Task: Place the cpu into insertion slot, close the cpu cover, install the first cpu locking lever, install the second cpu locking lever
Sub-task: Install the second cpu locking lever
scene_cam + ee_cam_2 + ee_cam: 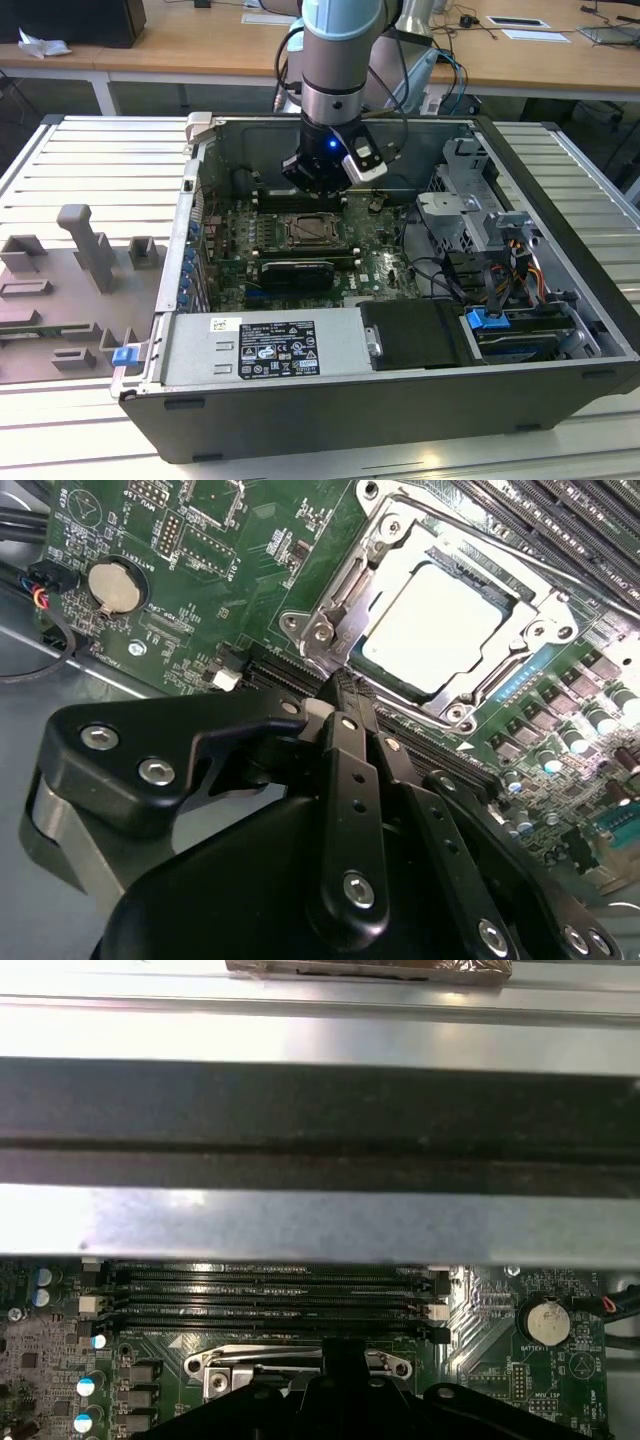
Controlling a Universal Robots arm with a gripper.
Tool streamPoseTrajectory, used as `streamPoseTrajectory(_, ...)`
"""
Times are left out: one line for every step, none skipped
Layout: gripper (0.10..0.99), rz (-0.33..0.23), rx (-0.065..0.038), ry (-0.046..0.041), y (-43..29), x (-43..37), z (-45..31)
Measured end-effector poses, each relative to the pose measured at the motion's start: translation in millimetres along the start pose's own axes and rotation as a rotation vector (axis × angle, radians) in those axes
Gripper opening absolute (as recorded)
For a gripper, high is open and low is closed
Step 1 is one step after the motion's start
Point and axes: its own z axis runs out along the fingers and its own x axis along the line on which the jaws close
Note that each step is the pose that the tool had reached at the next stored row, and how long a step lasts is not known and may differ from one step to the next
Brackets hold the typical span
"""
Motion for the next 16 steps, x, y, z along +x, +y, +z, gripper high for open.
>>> streamPoseTrajectory(0.106, 0.0, 0.0, -0.0001, -0.4, 0.0, 0.0)
streamPoseTrajectory(0.106, 0.0, 0.0, 0.0, -1.0, 0.0, -0.1)
streamPoseTrajectory(0.106, 0.0, 0.0, -0.0001, -1.3, 0.0, -0.1)
streamPoseTrajectory(0.106, 0.0, 0.0, -0.0001, -1.3, 0.0, -0.1)
streamPoseTrajectory(0.106, 0.0, 0.0, -0.0001, -1.5, 0.0, -0.1)
streamPoseTrajectory(0.106, 0.0, 0.0, 0.0003, -1.5, -0.1, -1.0)
streamPoseTrajectory(0.106, 0.0, 0.0, 0.0004, -1.3, -0.1, -2.8)
streamPoseTrajectory(0.106, 0.0, 0.0, 0.0006, -1.1, -0.2, -4.7)
streamPoseTrajectory(0.106, 0.0, 0.0, 0.0007, -0.8, -0.2, -7.1)
streamPoseTrajectory(0.106, 0.0, 0.0, 0.0009, -0.3, -0.4, -11.9)
streamPoseTrajectory(0.106, 0.0, 0.002, 0.0009, 0.5, -0.6, -19.1)
streamPoseTrajectory(0.106, 0.0, 0.002, 0.0008, 0.9, -0.6, -22.6)
streamPoseTrajectory(0.106, 0.0, 0.002, 0.0009, 1.1, -0.7, -24.9)
streamPoseTrajectory(0.106, 0.0, 0.003, 0.0008, 0.6, -0.6, -26.6)
streamPoseTrajectory(0.106, 0.0, 0.003, 0.0008, -0.5, -0.6, -26.7)
streamPoseTrajectory(0.106, 0.0, 0.003, 0.0008, -2.5, -0.6, -26.9)
